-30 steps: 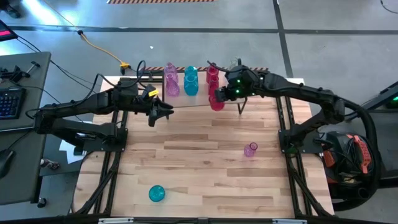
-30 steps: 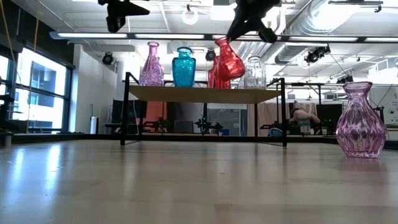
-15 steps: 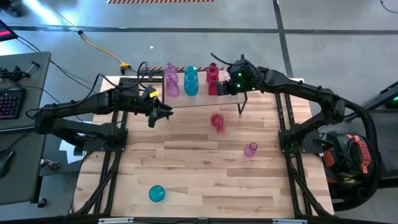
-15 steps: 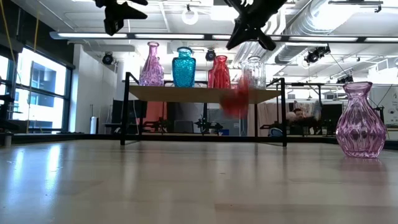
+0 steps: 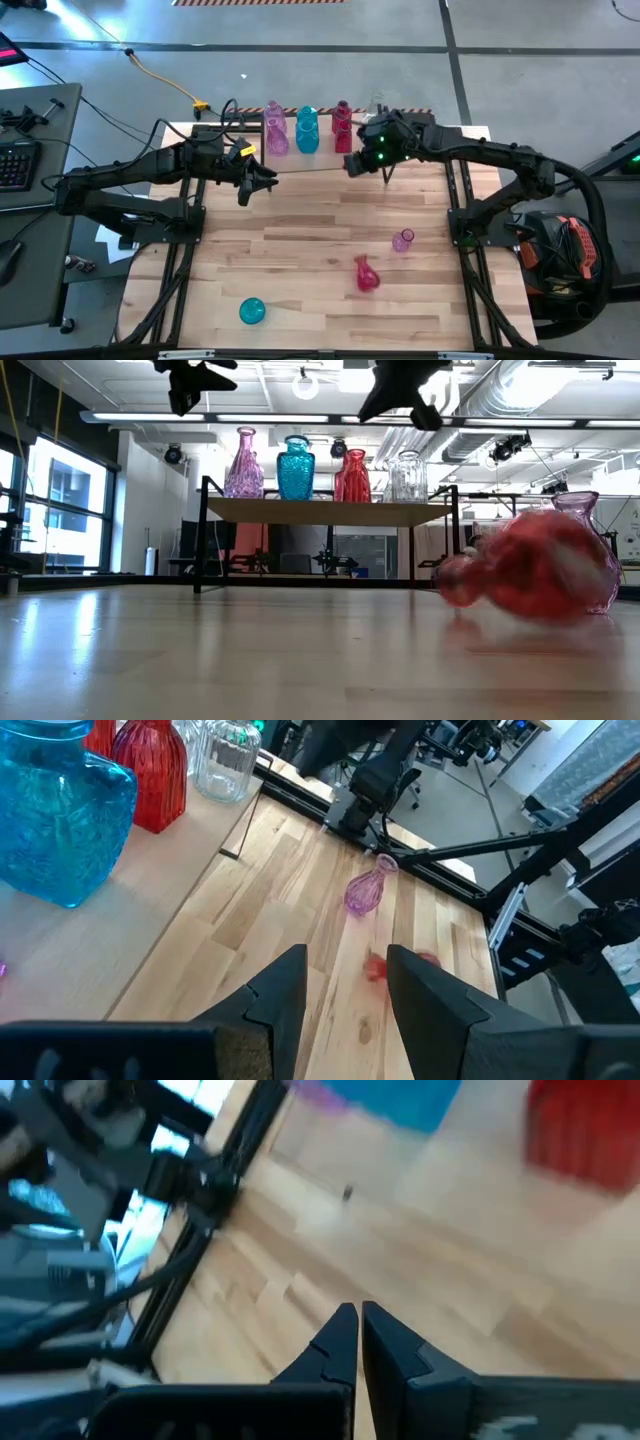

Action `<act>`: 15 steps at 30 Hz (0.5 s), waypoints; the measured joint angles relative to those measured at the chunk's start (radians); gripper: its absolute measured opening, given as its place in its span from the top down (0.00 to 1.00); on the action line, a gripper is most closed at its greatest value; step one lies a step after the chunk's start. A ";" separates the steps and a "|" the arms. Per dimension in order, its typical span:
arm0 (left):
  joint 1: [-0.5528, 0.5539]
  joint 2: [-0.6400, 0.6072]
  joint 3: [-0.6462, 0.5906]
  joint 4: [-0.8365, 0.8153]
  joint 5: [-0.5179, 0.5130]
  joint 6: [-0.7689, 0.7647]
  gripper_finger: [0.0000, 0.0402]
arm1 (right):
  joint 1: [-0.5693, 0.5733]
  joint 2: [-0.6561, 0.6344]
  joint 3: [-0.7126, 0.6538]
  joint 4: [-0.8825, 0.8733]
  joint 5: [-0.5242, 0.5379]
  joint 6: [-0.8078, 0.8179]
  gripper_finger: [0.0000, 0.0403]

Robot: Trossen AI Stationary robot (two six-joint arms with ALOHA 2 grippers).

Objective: Sort vases onto shelf
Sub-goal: Put the red vase on the shelf aligned with the other red vases

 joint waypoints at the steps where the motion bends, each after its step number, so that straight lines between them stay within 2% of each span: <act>1: 0.000 0.000 0.000 0.000 0.000 0.000 0.67 | 0.017 0.000 0.000 -0.008 0.002 0.012 1.00; 10: 0.000 0.000 0.000 -0.036 -0.004 0.030 0.67 | 0.197 0.000 0.000 -0.078 0.142 0.052 1.00; 15: 0.000 0.000 0.000 -0.070 -0.004 0.035 0.67 | 0.315 0.002 0.000 -0.116 0.159 0.158 1.00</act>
